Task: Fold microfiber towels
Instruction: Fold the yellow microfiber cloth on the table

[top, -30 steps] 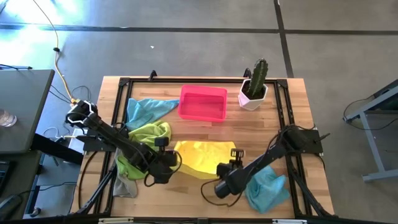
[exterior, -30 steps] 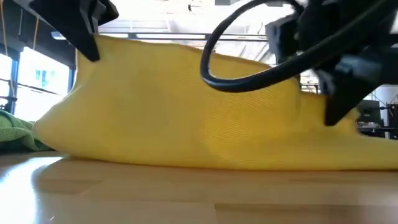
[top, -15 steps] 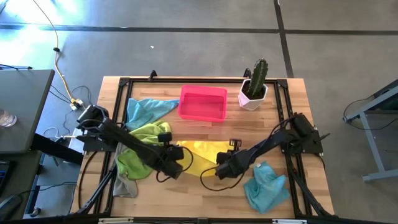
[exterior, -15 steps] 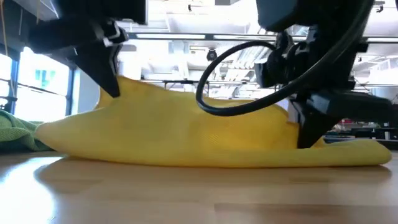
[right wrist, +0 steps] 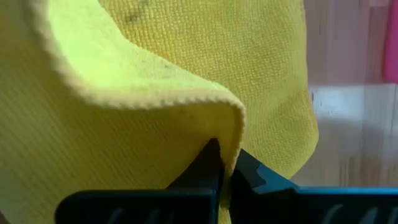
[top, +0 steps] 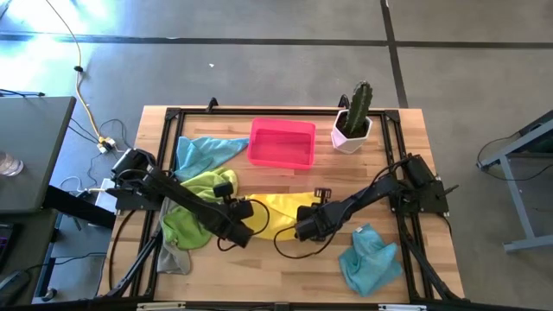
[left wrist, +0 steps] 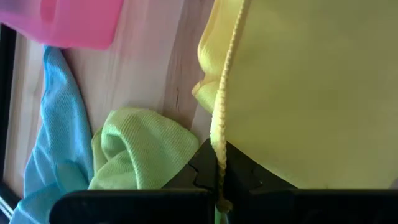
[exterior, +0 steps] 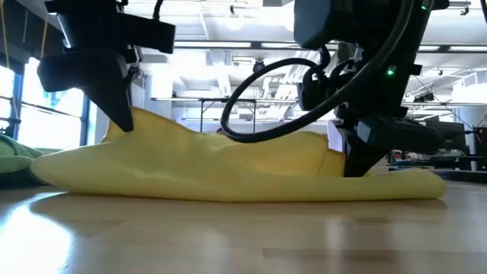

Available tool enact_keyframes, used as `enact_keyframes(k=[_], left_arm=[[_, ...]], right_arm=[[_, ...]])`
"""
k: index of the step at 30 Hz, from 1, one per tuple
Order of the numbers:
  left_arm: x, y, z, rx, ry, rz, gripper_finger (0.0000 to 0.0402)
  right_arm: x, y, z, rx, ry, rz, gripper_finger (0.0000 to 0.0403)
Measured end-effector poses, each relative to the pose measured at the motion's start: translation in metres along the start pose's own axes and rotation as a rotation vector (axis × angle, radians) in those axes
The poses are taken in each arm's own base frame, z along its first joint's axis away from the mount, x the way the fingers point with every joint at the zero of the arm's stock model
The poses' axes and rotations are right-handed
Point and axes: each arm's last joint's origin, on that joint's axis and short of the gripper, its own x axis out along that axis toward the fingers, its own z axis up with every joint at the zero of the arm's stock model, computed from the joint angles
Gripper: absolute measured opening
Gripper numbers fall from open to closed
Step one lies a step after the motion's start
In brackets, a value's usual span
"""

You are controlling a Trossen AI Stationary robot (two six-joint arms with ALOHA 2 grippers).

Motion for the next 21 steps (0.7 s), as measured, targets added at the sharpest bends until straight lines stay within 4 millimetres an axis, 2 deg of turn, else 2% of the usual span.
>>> enact_keyframes(k=[6, 21], left_arm=[[-0.0037, -0.0009, -0.0089, -0.013, 0.060, 0.005, 0.0000], [-0.0047, -0.0031, -0.0105, -0.027, 0.083, -0.026, 0.0000]], right_arm=[[-0.0002, 0.0014, -0.0005, 0.003, 0.022, 0.046, 0.0000], [0.0013, -0.0002, 0.0033, 0.027, 0.035, 0.115, 0.0001]])
